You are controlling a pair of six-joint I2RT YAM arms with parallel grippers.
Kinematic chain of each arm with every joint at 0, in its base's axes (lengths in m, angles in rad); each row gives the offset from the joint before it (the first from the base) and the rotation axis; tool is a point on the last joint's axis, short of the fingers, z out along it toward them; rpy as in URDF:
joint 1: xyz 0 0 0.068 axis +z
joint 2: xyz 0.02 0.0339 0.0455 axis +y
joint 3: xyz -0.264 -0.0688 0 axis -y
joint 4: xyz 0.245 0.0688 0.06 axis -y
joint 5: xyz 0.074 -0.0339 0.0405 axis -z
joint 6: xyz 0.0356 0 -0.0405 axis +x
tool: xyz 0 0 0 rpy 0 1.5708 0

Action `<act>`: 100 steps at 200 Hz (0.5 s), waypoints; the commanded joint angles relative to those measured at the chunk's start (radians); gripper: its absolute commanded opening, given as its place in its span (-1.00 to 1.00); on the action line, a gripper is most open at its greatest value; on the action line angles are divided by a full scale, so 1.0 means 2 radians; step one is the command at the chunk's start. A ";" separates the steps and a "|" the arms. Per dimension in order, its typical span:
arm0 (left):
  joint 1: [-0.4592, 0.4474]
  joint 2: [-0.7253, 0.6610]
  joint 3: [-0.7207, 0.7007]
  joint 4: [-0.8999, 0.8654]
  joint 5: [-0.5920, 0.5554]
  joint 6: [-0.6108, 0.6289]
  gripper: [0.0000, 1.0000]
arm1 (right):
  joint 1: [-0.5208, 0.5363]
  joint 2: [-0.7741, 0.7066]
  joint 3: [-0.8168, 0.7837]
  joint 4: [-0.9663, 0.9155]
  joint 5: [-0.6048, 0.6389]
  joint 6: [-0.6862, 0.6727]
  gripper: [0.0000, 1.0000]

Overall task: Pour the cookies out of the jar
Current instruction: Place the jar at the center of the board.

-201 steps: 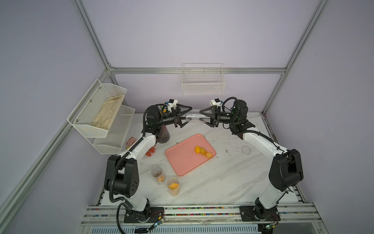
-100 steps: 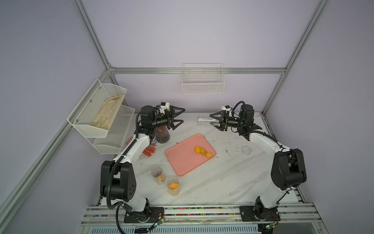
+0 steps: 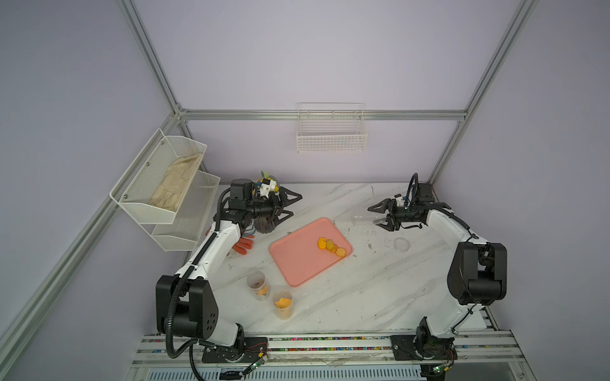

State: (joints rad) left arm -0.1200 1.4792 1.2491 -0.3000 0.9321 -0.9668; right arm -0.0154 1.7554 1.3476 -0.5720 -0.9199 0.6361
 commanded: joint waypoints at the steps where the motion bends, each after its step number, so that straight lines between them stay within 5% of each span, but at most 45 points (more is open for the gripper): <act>1: 0.003 -0.018 0.032 -0.026 -0.004 0.036 1.00 | 0.001 0.033 0.055 -0.169 0.103 -0.135 0.29; 56: 0.005 -0.025 0.024 -0.024 0.000 0.037 0.99 | 0.012 0.068 0.114 -0.253 0.258 -0.189 0.29; 100: 0.006 -0.025 0.020 -0.025 -0.004 0.037 1.00 | 0.074 0.105 0.179 -0.287 0.354 -0.217 0.29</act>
State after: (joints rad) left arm -0.1181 1.4647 1.2491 -0.3595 0.9260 -0.9207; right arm 0.0597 1.9247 1.6344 -1.0500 -0.3645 0.2745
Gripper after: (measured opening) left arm 0.997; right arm 0.645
